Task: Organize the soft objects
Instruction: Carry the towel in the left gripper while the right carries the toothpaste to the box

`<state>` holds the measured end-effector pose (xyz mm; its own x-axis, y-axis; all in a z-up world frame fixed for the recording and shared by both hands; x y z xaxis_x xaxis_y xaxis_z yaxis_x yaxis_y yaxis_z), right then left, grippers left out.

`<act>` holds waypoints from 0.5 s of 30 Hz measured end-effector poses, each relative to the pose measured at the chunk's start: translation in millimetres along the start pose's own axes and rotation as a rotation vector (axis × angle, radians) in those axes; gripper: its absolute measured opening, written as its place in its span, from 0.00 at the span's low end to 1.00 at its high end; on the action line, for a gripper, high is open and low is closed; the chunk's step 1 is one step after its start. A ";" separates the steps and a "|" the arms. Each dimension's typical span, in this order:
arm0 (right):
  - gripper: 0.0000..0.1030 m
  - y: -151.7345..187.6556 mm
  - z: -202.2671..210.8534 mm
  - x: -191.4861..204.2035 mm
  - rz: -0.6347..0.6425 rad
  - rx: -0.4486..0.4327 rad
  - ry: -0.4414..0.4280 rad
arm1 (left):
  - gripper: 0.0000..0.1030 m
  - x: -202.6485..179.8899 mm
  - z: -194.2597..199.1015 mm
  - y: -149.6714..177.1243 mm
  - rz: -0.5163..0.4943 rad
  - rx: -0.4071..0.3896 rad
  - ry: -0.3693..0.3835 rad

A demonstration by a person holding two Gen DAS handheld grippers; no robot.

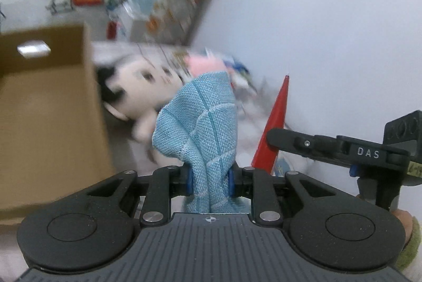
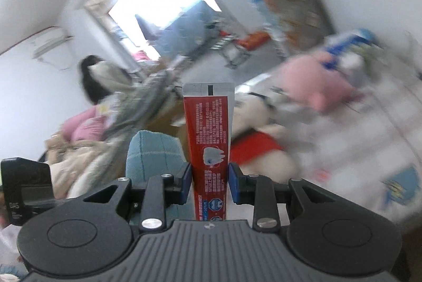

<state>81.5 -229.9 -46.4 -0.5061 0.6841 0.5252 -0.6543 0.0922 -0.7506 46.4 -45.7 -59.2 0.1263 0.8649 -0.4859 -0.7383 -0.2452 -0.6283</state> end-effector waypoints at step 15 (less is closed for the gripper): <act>0.07 -88.7 -196.6 143.2 0.098 0.167 -0.296 | 0.21 156.3 80.1 -135.8 0.099 -0.207 -0.432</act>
<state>177.5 2.2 16.6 -0.6958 0.4421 0.5659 -0.6652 -0.0996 -0.7400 113.3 157.8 -1.1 -0.2564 0.9249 -0.2806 -0.5797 -0.3795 -0.7210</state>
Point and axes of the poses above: each gripper's, at about its wrist camera, not at the fingertips, and z roughly against the way its jaws point, x to its left, y to its underside, the point moved 10 cm from there along -z, roughly the way its jaws point, and after that the axes turned 8 degrees about z, right-handed, at the moved point
